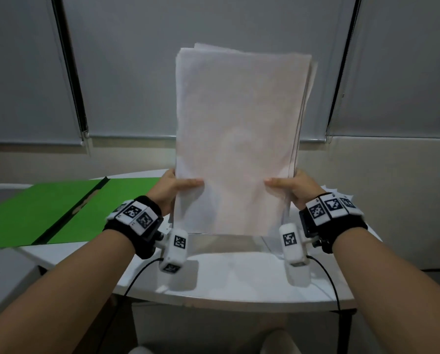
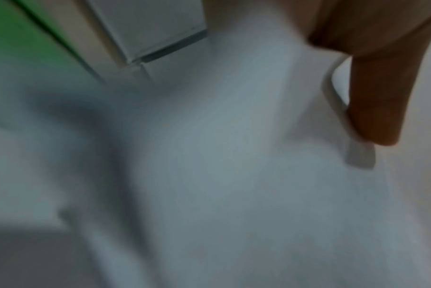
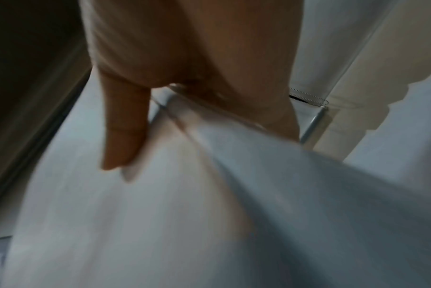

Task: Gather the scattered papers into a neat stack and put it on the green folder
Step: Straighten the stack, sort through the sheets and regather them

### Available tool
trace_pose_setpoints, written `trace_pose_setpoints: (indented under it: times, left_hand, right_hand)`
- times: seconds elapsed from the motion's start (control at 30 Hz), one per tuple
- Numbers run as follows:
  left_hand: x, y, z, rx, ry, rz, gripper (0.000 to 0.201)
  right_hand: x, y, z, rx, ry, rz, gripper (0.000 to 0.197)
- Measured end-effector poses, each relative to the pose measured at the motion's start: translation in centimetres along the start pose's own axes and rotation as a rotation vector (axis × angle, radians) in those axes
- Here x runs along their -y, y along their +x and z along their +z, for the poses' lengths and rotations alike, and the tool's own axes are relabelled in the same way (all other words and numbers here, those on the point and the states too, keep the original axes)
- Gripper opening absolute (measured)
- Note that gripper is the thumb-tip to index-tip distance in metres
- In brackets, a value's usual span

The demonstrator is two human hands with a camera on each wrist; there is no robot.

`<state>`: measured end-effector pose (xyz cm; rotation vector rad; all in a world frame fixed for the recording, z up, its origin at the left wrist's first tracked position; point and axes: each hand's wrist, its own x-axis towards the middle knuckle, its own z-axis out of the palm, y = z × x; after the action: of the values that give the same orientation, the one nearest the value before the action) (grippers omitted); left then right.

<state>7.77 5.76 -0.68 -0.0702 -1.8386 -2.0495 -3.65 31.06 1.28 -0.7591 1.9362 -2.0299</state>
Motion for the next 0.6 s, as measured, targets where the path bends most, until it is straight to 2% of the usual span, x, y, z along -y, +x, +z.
trace_pose_setpoints:
  times: [0.1,0.13,0.2,0.3,0.4,0.47,0.57,0.6]
  left_hand:
    - [-1.0,0.2,0.1,0.032,-0.06,0.01,0.035]
    - [-1.1,0.2,0.0,0.039,-0.056,0.013,0.035]
    - [-1.1,0.0,-0.3,0.085,-0.018,-0.025,0.037]
    - [-0.4,-0.5,-0.8,0.181,0.045,-0.135,0.042]
    - [-0.1,-0.8,-1.1,0.166,0.066,-0.145,0.049]
    - [-0.4,-0.7,-1.0,0.133,0.09,-0.111,0.046]
    - [-1.4,0.2,-1.3,0.035,0.031,-0.011,0.045]
    - [-1.8,0.5,-1.3,0.004,0.019,0.022,0.045]
  right_hand:
    - [1.0,-0.4,0.4,0.115,0.107,-0.015,0.039]
    - [1.3,-0.5,0.5,0.117,0.117,-0.025,0.038]
    - [1.5,-0.3,0.6,0.057,0.12,-0.072,0.024]
    - [1.2,0.0,0.5,-0.017,0.116,-0.103,0.029]
    - [0.2,0.0,0.7,-0.009,0.112,-0.118,0.026]
    - [-0.4,-0.1,0.8,0.012,0.148,-0.123,0.027]
    - [-1.3,-0.2,0.9,0.037,0.108,-0.083,0.07]
    - [-1.5,-0.3,0.9,0.044,0.074,-0.084,0.076]
